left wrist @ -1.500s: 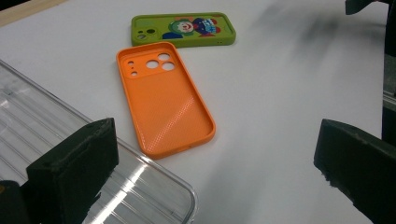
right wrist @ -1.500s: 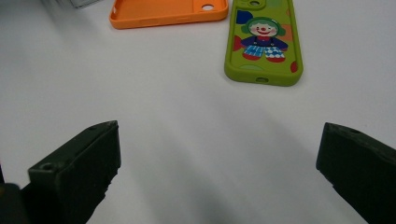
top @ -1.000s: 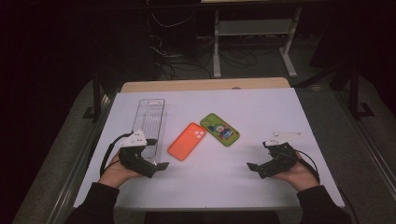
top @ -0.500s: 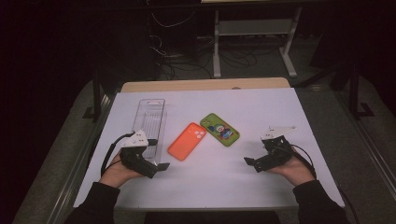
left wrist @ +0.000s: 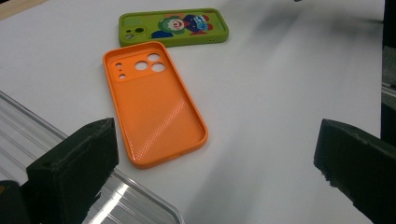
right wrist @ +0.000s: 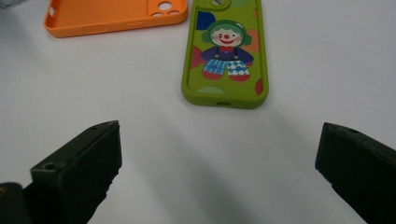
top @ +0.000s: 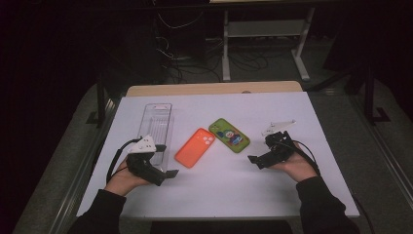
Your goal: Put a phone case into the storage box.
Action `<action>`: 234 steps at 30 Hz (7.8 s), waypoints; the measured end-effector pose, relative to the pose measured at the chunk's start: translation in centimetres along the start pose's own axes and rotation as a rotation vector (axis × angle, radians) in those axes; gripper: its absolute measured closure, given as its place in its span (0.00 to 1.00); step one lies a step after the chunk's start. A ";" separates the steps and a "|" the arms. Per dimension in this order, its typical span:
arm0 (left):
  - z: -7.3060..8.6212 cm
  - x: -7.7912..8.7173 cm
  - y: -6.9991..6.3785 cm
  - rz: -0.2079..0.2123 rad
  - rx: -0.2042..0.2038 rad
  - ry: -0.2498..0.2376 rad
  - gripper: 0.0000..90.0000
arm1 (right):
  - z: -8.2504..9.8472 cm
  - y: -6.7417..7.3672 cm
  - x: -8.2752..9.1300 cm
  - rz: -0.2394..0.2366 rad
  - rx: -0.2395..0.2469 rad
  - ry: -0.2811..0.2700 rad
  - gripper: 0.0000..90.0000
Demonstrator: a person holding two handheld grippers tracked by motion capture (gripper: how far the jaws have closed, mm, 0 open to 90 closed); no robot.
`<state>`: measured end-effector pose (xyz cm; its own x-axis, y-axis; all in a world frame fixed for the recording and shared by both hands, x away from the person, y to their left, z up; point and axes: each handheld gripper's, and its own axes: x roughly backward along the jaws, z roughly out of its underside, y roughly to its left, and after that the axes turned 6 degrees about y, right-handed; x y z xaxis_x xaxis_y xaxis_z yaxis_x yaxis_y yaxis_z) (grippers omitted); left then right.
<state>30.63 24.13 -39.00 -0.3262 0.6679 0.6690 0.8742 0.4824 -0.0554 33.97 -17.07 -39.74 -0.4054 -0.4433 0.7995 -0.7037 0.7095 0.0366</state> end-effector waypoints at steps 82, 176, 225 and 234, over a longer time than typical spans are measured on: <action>0.0 0.2 -0.1 -0.006 0.009 -0.015 0.00 | -9.4 -1.2 -11.9 0.034 0.010 0.322 0.05; -2.6 -0.1 -0.2 0.003 -0.015 -0.016 0.00 | -4.5 -1.9 0.0 -0.145 0.213 0.180 0.17; -9.2 -5.9 -0.9 0.247 -0.226 0.068 0.00 | -5.6 3.0 -1.1 -0.277 0.489 0.228 0.17; -9.1 -6.4 -2.1 0.265 -0.268 0.109 0.00 | -5.6 4.3 -1.2 -0.323 0.543 0.241 0.17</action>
<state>34.15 13.71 -36.39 -0.0489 0.6785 0.7330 0.9906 0.1266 -0.0511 34.68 -10.40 -37.17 -0.0282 -0.4075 0.9128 -0.9867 0.1577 0.0400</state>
